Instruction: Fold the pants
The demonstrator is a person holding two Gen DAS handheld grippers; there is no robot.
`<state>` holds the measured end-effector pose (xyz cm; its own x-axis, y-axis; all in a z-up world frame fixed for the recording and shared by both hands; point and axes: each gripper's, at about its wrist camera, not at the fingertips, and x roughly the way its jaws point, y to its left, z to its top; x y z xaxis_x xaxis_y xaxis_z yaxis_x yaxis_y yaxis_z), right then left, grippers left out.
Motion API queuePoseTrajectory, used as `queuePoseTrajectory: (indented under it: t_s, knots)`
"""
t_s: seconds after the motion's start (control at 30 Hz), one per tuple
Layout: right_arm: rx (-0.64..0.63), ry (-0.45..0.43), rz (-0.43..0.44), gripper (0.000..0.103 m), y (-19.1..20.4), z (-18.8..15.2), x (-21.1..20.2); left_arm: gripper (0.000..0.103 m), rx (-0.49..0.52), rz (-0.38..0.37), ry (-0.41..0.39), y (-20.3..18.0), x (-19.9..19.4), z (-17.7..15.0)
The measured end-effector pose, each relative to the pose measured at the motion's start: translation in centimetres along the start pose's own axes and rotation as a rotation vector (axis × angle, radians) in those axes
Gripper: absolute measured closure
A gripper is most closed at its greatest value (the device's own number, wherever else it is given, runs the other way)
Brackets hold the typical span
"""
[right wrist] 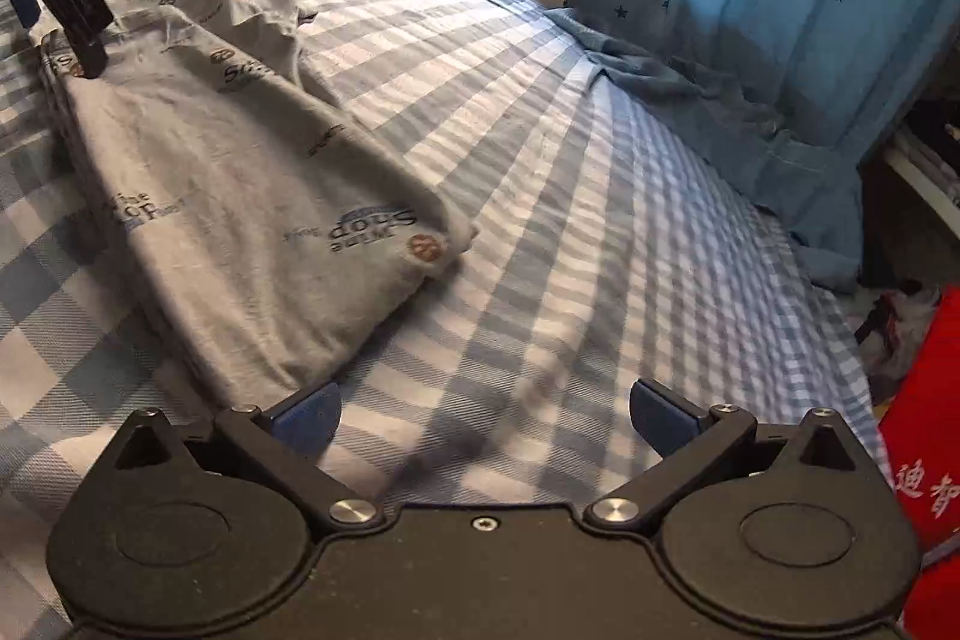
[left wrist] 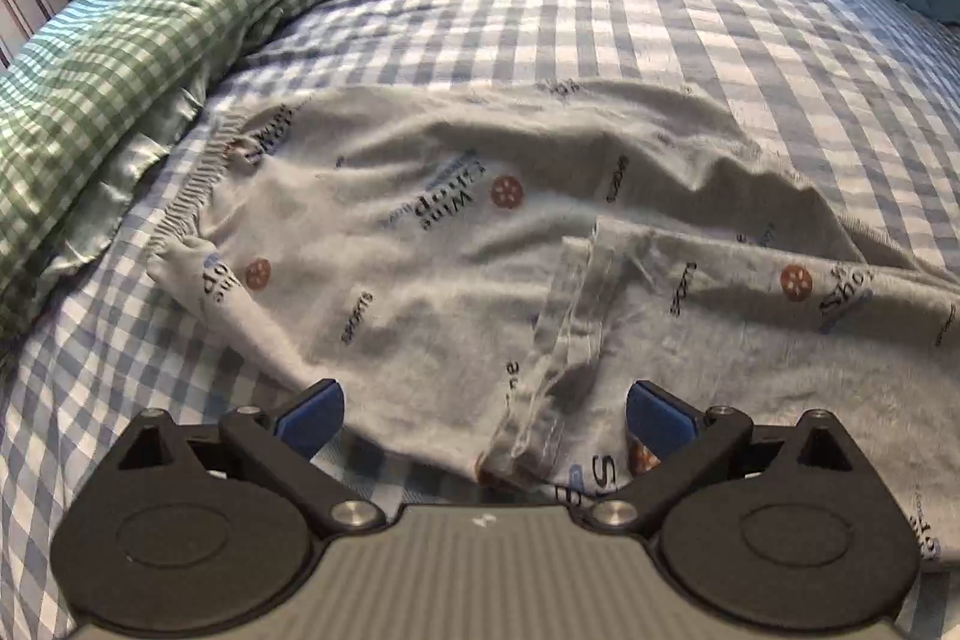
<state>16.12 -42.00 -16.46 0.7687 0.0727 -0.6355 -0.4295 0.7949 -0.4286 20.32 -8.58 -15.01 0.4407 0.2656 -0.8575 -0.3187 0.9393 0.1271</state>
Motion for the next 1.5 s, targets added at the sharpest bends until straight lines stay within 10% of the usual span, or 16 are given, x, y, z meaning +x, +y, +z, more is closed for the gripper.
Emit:
queuePoseTrajectory:
  t_s: [0.37, 0.5, 0.73, 0.87, 1.13, 1.4, 1.5]
  knots:
    - [0.191, 0.023, 0.024, 0.001, -1.2, 5.3, 11.3, 0.0, -0.107, -0.04, 0.068, 0.6, 5.7, 4.3]
    - [0.16, -0.027, -0.021, 0.002, -1.6, 7.5, 9.0, 0.0, -0.127, -0.04, 0.029, 2.0, 3.2, 4.0]
    - [0.017, -0.035, 0.196, 0.001, 5.7, 8.5, 7.3, 0.0, -0.149, 0.03, 0.065, 4.1, 3.7, 0.0]
    - [0.027, 0.074, 0.168, 0.001, 7.0, 9.9, 8.2, 0.0, -0.206, -0.017, 0.069, 6.4, 2.1, 0.0]
    - [-0.049, -0.031, 0.137, 0.001, 9.2, 14.2, 4.4, 0.001, -0.436, -0.063, -0.015, 17.0, -0.2, -1.4]
    - [-0.068, 0.132, 0.026, 0.001, 16.8, 14.7, 7.2, 0.036, -0.647, -0.278, 0.031, 26.1, 5.6, 1.9]
    - [-0.08, 0.144, -0.02, 0.001, 17.6, 15.1, 7.3, 0.087, -0.696, -0.347, 0.062, 27.2, 8.0, 2.7]
